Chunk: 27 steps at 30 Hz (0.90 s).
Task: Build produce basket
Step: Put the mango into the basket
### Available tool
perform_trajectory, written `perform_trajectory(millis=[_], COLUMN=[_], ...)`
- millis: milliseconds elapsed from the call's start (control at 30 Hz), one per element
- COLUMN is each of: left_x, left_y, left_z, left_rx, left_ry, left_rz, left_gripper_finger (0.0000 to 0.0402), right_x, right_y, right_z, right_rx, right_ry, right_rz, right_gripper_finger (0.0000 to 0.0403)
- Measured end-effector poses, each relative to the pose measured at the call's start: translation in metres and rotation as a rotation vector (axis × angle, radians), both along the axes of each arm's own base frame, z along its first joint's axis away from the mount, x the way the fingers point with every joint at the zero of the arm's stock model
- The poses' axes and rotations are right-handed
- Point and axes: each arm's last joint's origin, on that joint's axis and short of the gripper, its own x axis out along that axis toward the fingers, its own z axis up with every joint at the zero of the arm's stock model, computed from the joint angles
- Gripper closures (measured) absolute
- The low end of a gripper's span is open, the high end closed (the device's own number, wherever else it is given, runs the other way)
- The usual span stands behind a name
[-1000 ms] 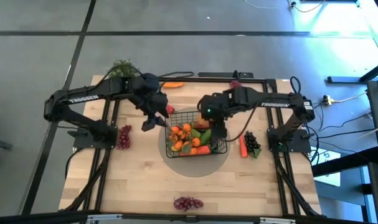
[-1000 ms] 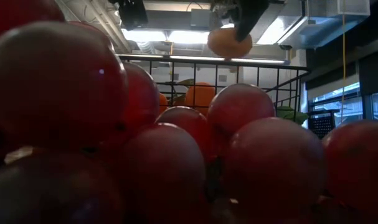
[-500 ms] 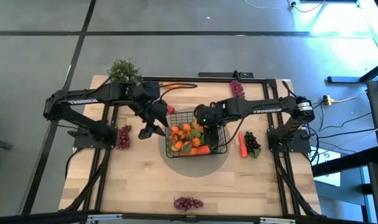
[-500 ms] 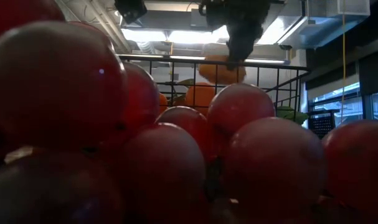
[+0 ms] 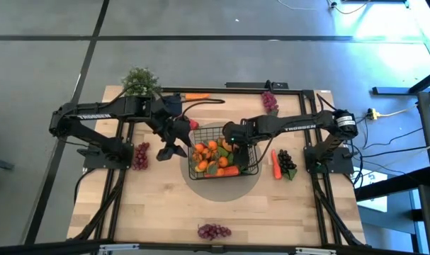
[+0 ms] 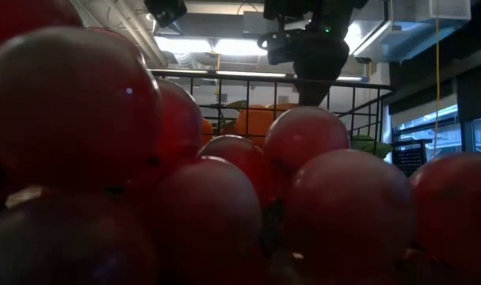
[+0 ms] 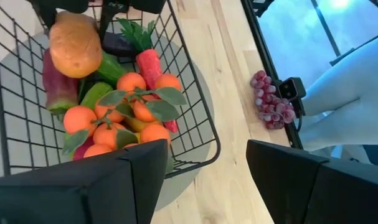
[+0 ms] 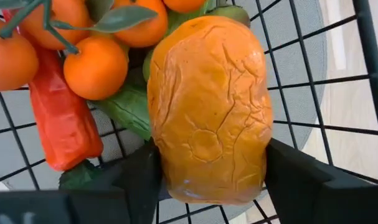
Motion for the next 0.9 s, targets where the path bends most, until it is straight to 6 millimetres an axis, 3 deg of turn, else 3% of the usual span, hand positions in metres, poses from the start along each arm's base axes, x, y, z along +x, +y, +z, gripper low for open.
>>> perform_trajectory(millis=[333, 667, 900], left_x=[0.0001, -0.0007, -0.0008], left_y=[0.0009, 0.0008, 0.0008], left_z=[-0.0003, -0.0011, -0.0012], left_rx=[0.024, 0.023, 0.022], left_ry=[0.002, 0.016, 0.017], left_rz=[0.023, 0.024, 0.023], left_gripper_finger=[0.0194, 0.0194, 0.0194], right_x=[0.0007, 0.0022, 0.0022], right_y=[0.0000, -0.0004, -0.0011], right_z=[0.0002, 0.0007, 0.0007], right_rx=[0.002, 0.010, 0.025], right_ry=[-0.007, -0.025, -0.025], right_rz=[-0.001, -0.004, 0.003], right_gripper_finger=[0.0157, 0.0191, 0.0174])
